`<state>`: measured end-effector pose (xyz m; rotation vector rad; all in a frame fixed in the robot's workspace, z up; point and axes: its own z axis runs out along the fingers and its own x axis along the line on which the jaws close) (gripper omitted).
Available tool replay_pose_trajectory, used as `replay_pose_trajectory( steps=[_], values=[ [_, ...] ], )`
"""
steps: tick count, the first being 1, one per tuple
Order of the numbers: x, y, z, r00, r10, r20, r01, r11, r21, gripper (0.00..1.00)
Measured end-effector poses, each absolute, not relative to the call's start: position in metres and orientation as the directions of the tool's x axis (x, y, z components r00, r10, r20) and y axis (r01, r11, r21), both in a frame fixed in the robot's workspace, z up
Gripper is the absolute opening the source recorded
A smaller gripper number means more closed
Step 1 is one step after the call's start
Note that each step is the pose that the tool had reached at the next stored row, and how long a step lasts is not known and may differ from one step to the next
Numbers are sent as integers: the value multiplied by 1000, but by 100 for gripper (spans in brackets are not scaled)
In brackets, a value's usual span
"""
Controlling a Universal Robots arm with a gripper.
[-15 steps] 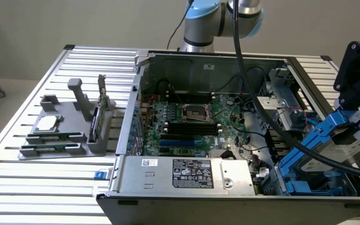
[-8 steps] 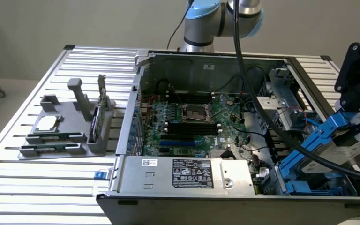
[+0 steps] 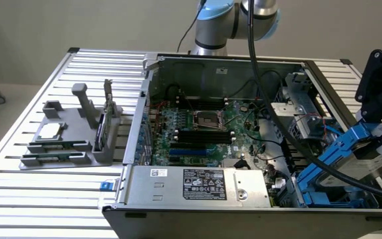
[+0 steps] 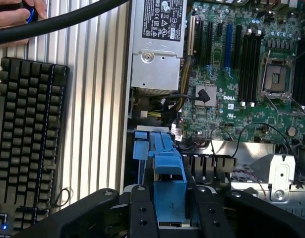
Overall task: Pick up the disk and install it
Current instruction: 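Insert the first disk wire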
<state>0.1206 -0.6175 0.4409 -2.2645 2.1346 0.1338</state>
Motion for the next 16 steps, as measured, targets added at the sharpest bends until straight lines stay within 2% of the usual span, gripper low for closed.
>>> replay_pose_trajectory(
  steps=[16],
  values=[
    [123, -612, 442, 58, -995, -81, -997, -61, 35, 33]
  ],
)
